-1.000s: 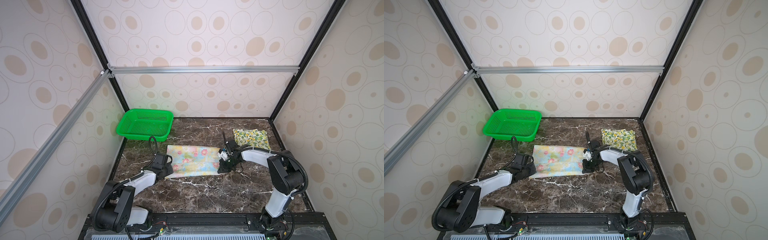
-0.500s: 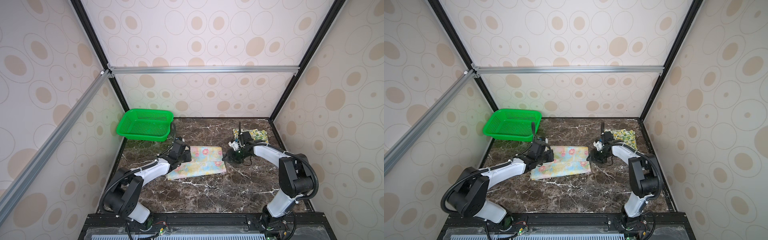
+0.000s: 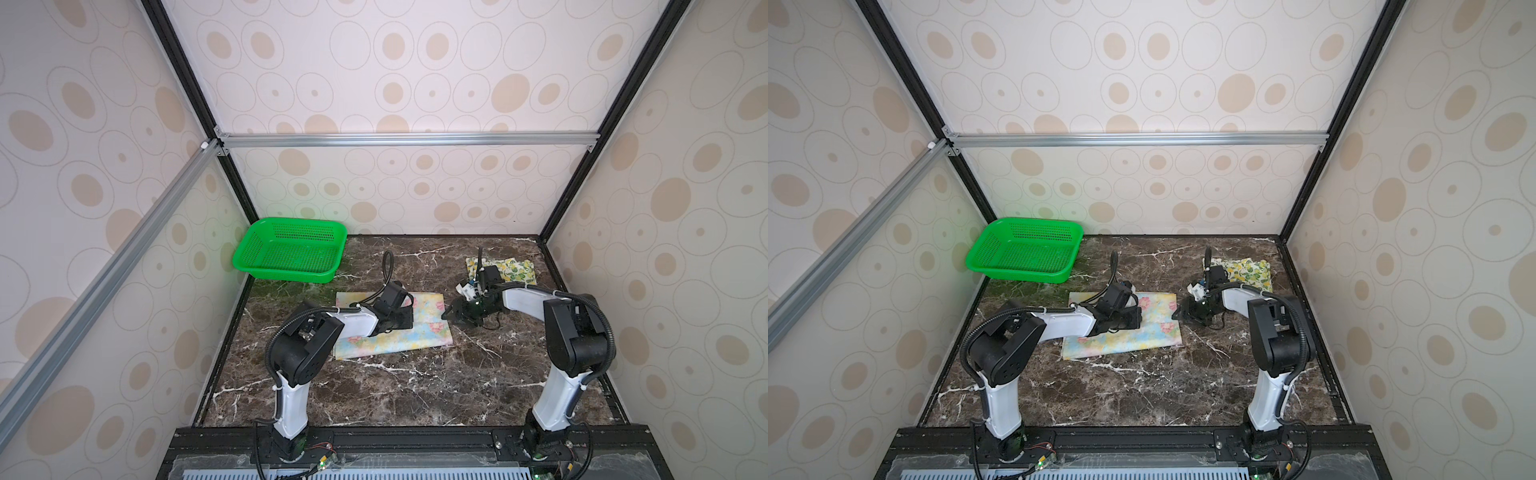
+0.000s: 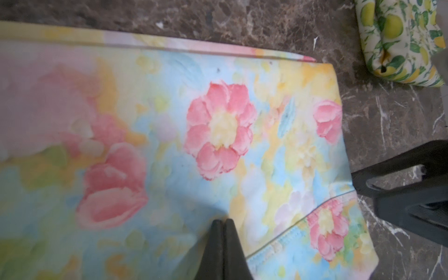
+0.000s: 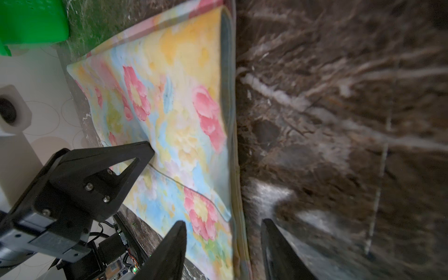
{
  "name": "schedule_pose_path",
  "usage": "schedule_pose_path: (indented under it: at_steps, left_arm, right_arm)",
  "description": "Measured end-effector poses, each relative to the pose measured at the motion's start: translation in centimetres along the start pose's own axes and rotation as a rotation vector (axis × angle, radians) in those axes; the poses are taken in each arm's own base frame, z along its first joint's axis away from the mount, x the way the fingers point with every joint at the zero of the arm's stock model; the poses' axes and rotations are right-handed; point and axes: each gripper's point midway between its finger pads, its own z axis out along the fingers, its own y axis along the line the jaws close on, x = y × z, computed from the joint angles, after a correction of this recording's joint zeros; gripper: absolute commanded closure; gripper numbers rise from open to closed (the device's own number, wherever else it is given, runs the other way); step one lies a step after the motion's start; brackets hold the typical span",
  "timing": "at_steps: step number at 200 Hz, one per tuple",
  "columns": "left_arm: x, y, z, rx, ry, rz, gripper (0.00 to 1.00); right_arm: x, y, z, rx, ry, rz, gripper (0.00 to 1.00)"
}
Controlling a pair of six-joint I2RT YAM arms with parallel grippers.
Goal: Fold and stack the skirts
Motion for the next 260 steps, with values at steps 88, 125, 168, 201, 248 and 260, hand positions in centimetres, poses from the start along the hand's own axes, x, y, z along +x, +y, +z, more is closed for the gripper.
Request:
schedule_pose_path:
  at_steps: [88, 125, 168, 201, 248, 260]
  left_arm:
    - [0.0, 0.1, 0.1, -0.004, -0.002, 0.003, 1.00]
    - [0.0, 0.1, 0.1, -0.003, -0.003, 0.003, 1.00]
    - [0.0, 0.1, 0.1, -0.003, -0.003, 0.003, 1.00]
    - [0.0, 0.1, 0.1, -0.003, -0.003, 0.003, 1.00]
    - [0.0, 0.1, 0.1, -0.003, -0.003, 0.003, 1.00]
    - [0.0, 0.1, 0.1, -0.003, -0.003, 0.003, 1.00]
  right_arm:
    - [-0.8, 0.4, 1.3, -0.056, -0.009, 0.012, 0.51]
    - [-0.7, 0.9, 1.8, -0.056, -0.009, -0.004, 0.52]
    - [-0.8, 1.2, 2.2, -0.067, -0.003, -0.005, 0.54]
    - [-0.6, 1.7, 2.7, -0.078, 0.005, -0.014, 0.58]
    - [-0.4, 1.9, 3.3, -0.095, 0.020, -0.005, 0.68]
    - [-0.4, 2.0, 3.4, -0.101, 0.022, 0.000, 0.61]
